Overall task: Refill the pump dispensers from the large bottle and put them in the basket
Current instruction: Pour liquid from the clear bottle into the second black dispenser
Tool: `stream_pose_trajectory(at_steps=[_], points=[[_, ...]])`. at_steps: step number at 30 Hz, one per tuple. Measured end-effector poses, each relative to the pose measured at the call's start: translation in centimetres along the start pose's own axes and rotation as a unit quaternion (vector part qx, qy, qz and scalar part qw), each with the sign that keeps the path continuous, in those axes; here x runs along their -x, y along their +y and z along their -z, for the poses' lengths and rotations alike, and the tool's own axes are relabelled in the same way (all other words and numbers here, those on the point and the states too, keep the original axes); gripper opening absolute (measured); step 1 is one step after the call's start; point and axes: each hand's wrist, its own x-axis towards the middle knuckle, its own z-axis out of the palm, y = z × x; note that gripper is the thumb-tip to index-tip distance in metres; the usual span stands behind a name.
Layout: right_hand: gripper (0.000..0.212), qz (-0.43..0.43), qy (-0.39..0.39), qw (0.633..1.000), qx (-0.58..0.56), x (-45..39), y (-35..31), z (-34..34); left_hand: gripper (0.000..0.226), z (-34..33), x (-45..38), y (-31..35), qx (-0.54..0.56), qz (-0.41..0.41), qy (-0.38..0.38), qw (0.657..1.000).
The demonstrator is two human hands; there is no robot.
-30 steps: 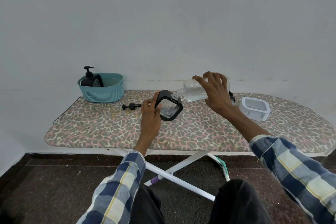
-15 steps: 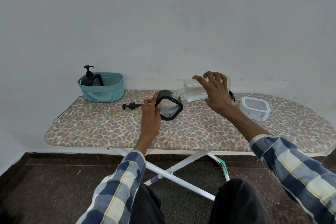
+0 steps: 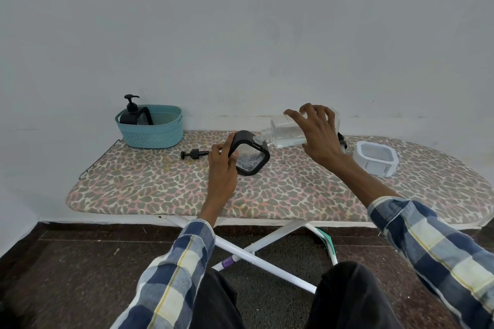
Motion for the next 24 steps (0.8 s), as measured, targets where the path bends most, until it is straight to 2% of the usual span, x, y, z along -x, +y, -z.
stream_pose_trajectory(at_steps=[13,24], points=[[0.108,0.0,-0.003,1.0,0.001,0.01,0.0,0.04,0.055,0.11,0.06,0.18,-0.001,0.004,-0.001,1.0],[0.109,0.002,0.0,1.0,0.004,0.0,0.0,0.09,0.05,-0.02,-0.01,-0.02,0.0,0.005,-0.003,1.0]])
